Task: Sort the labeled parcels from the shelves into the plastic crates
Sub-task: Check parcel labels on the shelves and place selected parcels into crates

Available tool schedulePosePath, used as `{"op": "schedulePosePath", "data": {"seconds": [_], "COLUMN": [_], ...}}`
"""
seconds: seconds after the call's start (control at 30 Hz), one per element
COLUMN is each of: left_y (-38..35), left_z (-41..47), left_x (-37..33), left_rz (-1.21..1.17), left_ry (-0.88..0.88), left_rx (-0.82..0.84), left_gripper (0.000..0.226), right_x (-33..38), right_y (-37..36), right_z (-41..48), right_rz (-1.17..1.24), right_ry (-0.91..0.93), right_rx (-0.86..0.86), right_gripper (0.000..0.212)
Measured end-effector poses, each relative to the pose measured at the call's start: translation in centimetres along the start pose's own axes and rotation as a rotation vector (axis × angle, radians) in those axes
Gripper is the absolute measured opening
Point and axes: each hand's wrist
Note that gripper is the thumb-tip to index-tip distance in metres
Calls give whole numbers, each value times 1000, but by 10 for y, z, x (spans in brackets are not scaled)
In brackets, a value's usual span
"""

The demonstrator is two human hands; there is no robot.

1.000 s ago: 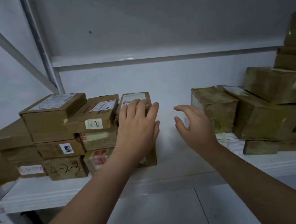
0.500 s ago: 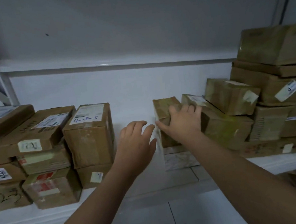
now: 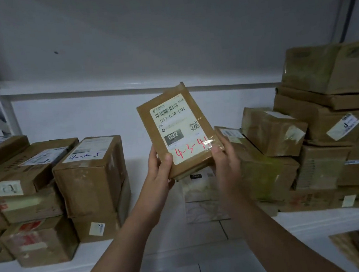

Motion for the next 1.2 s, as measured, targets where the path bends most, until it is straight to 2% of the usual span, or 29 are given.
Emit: {"op": "schedulePosePath", "data": {"seconds": [0.03,0.13,0.27,0.43,0.67,0.8,1.0,1.13,1.2], "left_y": [-1,2,11,16,23,32,42,47,49], "left_z": [-1,-4,-7,-19,-44,-50,-54,-57,-59], "left_x": [-2,-2,0,-6,-9,-6,2,8,12], "left_rz": [-30,-52,-77,42,137,161,212,344,435], "left_ry": [-1,-38,-140,-225,-252,-252,-244,-254,-269], "left_rx": [19,42,23,-69,-106,-149,-164,-231,-298], "left_gripper": [55,64,71,49,50,50,53,53,56], "right_x": [1,3,5,6,2,0,-1,-4,-6], "right_y": [1,5,6,2,-7,-16,-25,-31,-34], "right_z": [-2,-8,-12,-19,-31,-34,-42,-48,-53], "right_rz": [27,58,13,-44,28,22,16,37,21], "right_ry": [-9,-19,12,48,31,43,15,-51,-46], "right_rx": [22,81,177,160,188,189,219,351,414], "right_gripper": [38,31,42,41,33,50,53,63,59]}}
Point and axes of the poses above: each hand's wrist, its own z-axis towards the middle knuckle, its own y-axis out of the back of the hand, x = y × z, and after that the axes turned 3 degrees about z, right-handed
